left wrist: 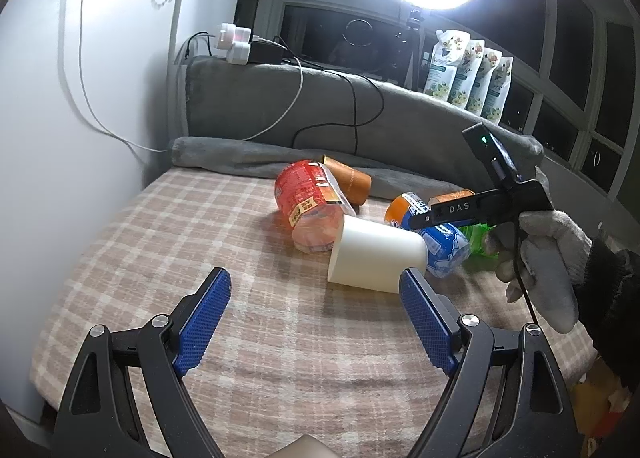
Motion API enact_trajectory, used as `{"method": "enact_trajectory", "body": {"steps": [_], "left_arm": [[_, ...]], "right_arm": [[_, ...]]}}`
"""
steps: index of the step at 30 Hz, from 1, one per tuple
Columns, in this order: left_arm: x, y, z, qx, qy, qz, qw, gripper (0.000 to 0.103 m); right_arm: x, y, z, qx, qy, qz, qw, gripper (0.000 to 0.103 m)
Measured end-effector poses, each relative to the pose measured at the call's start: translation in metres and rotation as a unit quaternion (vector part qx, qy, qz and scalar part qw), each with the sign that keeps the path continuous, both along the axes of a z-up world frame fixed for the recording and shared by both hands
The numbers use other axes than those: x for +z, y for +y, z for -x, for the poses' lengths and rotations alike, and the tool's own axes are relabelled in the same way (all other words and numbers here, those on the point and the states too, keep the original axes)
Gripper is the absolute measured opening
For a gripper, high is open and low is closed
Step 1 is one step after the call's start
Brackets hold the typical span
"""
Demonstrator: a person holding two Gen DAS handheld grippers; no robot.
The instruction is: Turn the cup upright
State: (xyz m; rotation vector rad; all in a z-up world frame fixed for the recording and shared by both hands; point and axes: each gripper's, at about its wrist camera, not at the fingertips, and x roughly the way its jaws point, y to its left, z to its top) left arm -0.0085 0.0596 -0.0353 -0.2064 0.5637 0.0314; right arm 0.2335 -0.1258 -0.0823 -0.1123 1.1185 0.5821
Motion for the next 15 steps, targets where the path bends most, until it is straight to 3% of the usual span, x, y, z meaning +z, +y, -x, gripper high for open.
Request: {"method": "enact_trajectory", "body": {"steps": [9,15], "left_arm": [[0.002,0.001,0.002,0.001,-0.003,-0.002,1.0000,0.086],[0.004,0.000,0.006,0.003,-0.006,-0.003,1.0000,0.086]], "right_arm": [[-0.004,-0.005,0.000,-0.003,0.009,-0.006,1.000,0.062],[0.013,-0.013,0.010,-0.006,-0.005,-0.031,0.999,0.061]]}}
